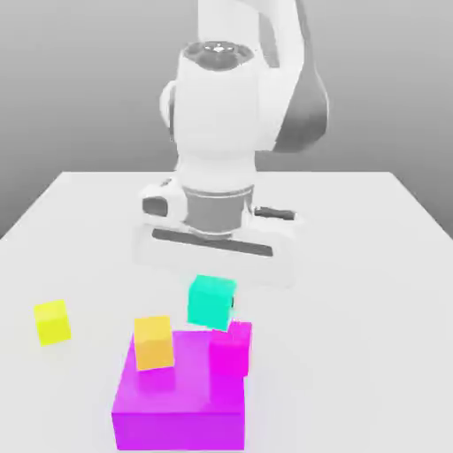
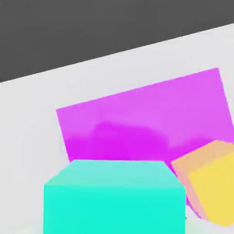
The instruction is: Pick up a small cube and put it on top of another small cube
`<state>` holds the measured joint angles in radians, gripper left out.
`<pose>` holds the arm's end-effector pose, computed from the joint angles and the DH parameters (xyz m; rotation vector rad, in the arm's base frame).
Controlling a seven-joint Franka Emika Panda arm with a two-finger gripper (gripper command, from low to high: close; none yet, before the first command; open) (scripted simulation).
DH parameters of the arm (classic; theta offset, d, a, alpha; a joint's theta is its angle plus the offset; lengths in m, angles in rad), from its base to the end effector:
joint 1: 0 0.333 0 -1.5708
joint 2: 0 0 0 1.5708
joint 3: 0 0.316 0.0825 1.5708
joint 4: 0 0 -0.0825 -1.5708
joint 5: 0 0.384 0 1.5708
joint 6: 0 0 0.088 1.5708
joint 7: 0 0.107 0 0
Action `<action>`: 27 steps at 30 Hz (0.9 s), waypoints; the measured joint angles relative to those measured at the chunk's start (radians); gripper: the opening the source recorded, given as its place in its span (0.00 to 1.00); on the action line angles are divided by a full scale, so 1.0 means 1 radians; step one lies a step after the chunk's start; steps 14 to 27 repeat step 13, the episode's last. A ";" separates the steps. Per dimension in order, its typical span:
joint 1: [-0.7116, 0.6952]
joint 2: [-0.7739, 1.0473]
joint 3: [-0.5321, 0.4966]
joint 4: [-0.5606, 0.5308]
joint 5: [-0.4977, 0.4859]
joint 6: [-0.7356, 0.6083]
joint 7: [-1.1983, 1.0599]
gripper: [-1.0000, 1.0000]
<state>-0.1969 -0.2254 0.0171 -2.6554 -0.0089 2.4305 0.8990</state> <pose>0.4044 -0.0738 0.3155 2.6930 -1.6005 0.0060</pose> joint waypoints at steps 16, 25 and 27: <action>-0.027 0.123 -0.046 -0.046 0.005 0.169 -0.063 1.00; -0.027 0.123 -0.046 -0.046 0.005 0.169 -0.063 1.00; -0.027 0.123 -0.046 -0.046 0.005 0.169 -0.063 1.00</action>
